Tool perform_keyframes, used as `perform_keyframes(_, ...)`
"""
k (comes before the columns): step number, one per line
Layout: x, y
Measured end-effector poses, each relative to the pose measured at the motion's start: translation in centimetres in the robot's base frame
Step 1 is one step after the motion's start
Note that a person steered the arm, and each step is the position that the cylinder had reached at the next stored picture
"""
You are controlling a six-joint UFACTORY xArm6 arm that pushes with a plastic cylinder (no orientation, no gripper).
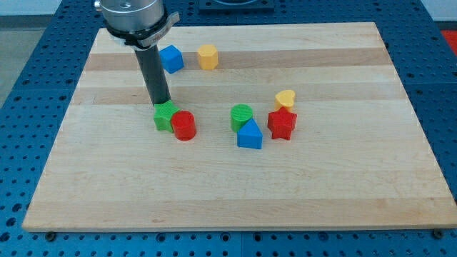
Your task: Push the green circle along with the blue triangle down a bit
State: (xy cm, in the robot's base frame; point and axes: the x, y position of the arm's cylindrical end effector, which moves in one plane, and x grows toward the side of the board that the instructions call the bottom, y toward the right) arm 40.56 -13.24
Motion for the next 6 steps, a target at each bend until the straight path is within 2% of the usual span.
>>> perform_keyframes(3, 0.0, 9.2)
perform_keyframes(6, 2.8, 16.3)
